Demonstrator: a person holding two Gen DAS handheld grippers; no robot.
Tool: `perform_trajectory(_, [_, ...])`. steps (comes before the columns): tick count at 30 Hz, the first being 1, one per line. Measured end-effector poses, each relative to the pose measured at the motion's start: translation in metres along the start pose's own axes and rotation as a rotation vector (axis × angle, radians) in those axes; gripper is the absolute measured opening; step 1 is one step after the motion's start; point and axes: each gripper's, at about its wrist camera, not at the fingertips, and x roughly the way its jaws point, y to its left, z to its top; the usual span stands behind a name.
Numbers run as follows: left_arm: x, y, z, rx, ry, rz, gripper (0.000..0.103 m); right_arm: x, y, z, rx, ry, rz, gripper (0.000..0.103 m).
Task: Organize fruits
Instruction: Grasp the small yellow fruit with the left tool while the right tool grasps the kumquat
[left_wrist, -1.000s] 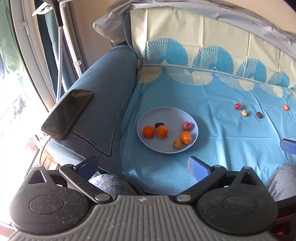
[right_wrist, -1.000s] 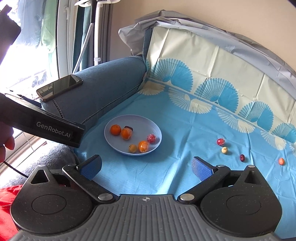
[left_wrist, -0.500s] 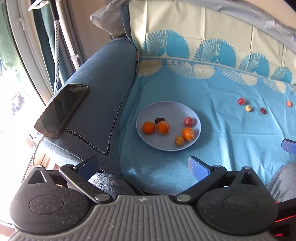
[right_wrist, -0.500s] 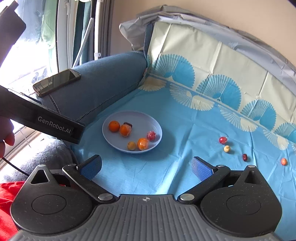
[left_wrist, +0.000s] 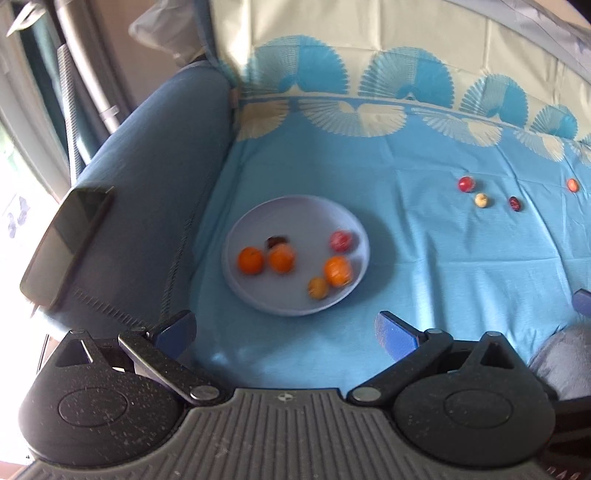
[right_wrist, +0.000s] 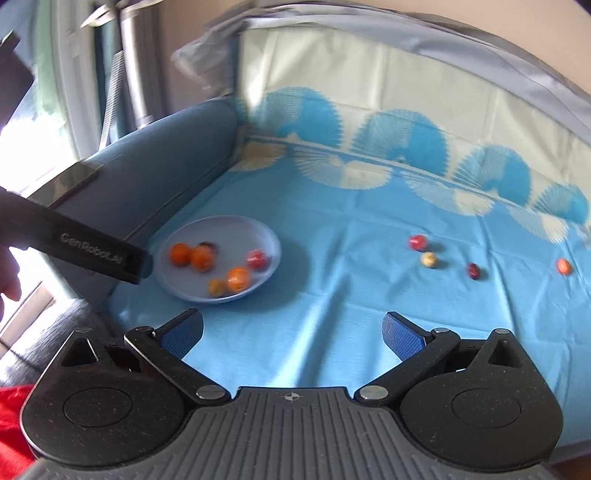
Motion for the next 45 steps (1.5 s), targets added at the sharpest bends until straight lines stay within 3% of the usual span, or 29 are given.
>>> perform_trajectory(5, [0.025, -0.056, 0.041, 0.019, -0.004, -0.104, 0.103, 0.009, -0.079, 0.008, 0.108, -0.052, -0.141, 0.102])
perform_trajectory(10, [0.070, -0.133, 0.086, 0.049, 0.010, -0.208, 0.103, 0.031, -0.194, 0.019, 0.251, -0.124, -0.355, 0.102])
perform_trajectory(14, [0.110, -0.195, 0.112, 0.078, -0.041, -0.267, 0.103, 0.068, -0.294, 0.021, 0.400, -0.160, -0.499, 0.102])
perform_trajectory(20, [0.187, -0.265, 0.137, 0.156, -0.034, -0.273, 0.103, 0.161, -0.426, 0.007, 0.577, -0.093, -0.556, 0.102])
perform_trajectory(23, [0.219, -0.283, 0.143, 0.172, -0.017, -0.247, 0.103, 0.205, -0.469, 0.006, 0.577, -0.061, -0.622, 0.102])
perform_trajectory(28, [0.262, -0.302, 0.146, 0.208, 0.050, -0.292, 0.103, 0.254, -0.517, 0.006, 0.609, -0.022, -0.701, 0.102])
perform_trajectory(32, [0.285, -0.308, 0.143, 0.230, 0.082, -0.266, 0.103, 0.292, -0.541, 0.006, 0.599, 0.076, -0.703, 0.102])
perform_trajectory(35, [0.284, -0.304, 0.141, 0.222, 0.072, -0.282, 0.103, 0.297, -0.550, 0.006, 0.615, 0.019, -0.683, 0.102])
perform_trajectory(36, [0.282, -0.304, 0.141, 0.238, 0.065, -0.293, 0.099, 0.296, -0.554, 0.007, 0.627, 0.011, -0.672, 0.102])
perform_trajectory(38, [0.274, -0.302, 0.141, 0.260, 0.034, -0.336, 0.073, 0.296, -0.555, 0.008, 0.612, 0.008, -0.658, 0.100])
perform_trajectory(39, [0.268, -0.302, 0.140, 0.270, 0.009, -0.348, 0.035, 0.293, -0.553, 0.008, 0.591, -0.005, -0.637, 0.093])
perform_trajectory(40, [0.265, -0.301, 0.140, 0.287, 0.003, -0.361, 0.027, 0.291, -0.550, 0.008, 0.570, -0.030, -0.629, 0.064])
perform_trajectory(41, [0.262, -0.300, 0.139, 0.281, 0.003, -0.365, 0.027, 0.288, -0.546, 0.010, 0.558, -0.041, -0.635, 0.039])
perform_trajectory(45, [0.251, -0.294, 0.132, 0.274, -0.017, -0.350, 0.026, 0.275, -0.533, 0.009, 0.595, -0.030, -0.628, 0.035])
